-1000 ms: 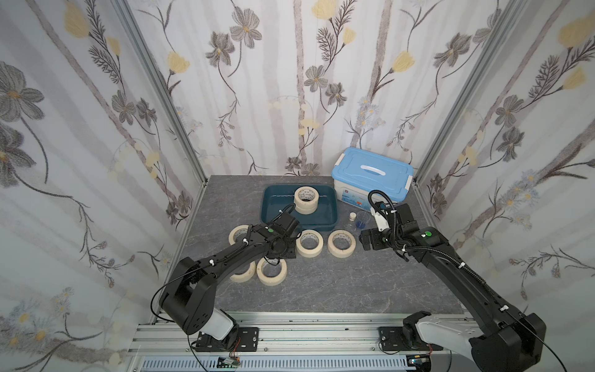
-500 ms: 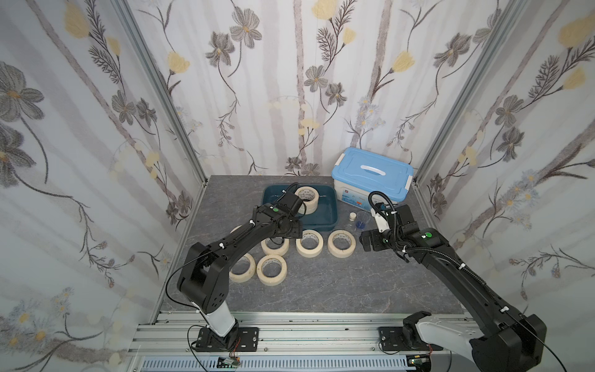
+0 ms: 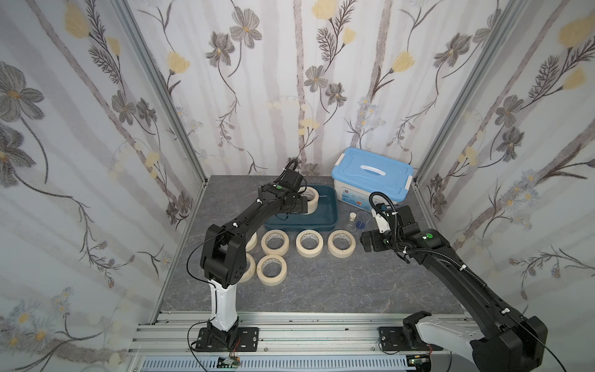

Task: Take out the art tape in the storage box
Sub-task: Pick up the art tape from the storage box.

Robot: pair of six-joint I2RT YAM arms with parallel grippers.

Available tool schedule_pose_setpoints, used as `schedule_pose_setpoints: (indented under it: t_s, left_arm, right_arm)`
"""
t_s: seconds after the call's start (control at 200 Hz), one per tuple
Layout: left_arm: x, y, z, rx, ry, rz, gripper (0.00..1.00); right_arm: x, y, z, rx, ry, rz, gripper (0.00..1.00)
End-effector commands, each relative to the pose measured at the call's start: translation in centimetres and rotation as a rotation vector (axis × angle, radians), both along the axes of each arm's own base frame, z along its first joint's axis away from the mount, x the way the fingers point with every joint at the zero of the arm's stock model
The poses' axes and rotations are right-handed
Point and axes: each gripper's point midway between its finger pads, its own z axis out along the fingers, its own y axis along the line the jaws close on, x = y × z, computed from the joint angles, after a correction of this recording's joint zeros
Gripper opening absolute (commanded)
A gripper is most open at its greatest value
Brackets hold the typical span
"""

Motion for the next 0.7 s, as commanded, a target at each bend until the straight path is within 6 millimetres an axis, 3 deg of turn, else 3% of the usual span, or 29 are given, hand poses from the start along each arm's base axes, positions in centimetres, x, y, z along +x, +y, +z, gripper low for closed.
schedule_pose_setpoints:
  t_s: [0.0, 0.32, 0.694]
  left_arm:
    - [2.0, -0.1, -0.3, -0.006, -0.006, 0.022, 0.98]
    - [7.7, 0.0, -1.8, -0.028, -0.020, 0.123, 0.93]
    - [10.6, -1.0, -4.2, -0.033, 0.006, 0.139, 0.83]
  right_arm:
    - [0.4, 0.1, 0.5, 0.011, -0.031, -0.003, 1.00]
    - [0.1, -0.1, 0.6, 0.013, -0.035, -0.004, 1.00]
    - [0.1, -0.2, 0.4, 0.015, -0.031, -0.007, 1.00]
